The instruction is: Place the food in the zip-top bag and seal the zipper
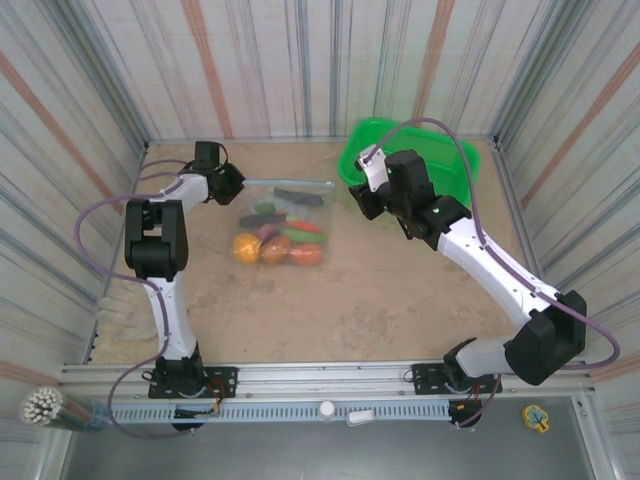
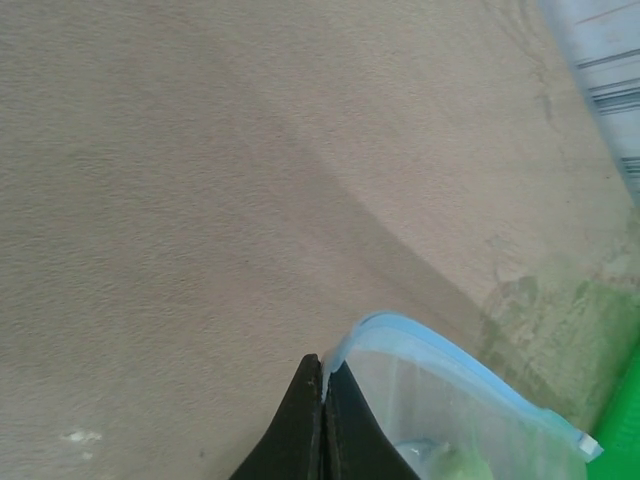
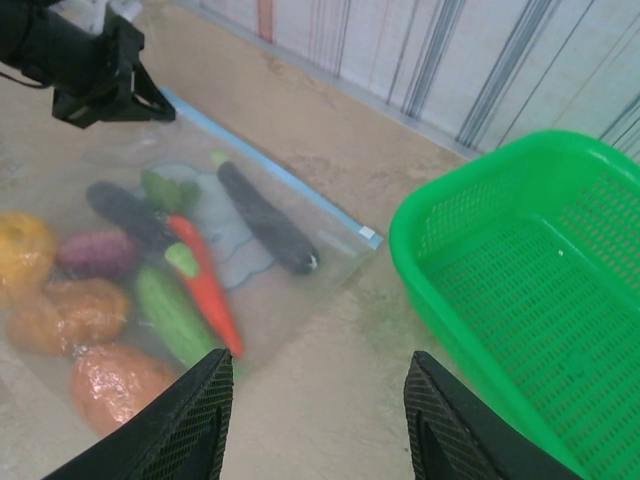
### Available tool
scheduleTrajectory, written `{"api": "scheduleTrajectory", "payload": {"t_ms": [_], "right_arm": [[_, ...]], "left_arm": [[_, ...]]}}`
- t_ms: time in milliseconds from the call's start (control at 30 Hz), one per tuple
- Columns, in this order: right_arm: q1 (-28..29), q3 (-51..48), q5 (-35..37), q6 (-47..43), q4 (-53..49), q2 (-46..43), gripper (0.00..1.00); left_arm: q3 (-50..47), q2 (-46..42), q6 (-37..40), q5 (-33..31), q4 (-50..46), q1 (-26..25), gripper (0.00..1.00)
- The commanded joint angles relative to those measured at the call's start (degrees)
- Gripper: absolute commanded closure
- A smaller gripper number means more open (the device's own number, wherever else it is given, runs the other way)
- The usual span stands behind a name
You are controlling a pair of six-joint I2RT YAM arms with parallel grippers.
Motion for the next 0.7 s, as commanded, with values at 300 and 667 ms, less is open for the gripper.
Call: {"api": "scheduleTrajectory", "payload": {"t_ms": [300,667], "right_arm": [[-2.5,-8.9,-1.0,1.8,3.1,-12.3,0.01],[-6.3,-28.6,4.4,7.6,12.7,-17.4,0.01]], "left_arm": [[-16.1,-27.3,20.8,-8.3,4.2,-2.3,0.01],[-38.5,-55.7,45.1,-28.0,10.6,-11.2,0.01]]}}
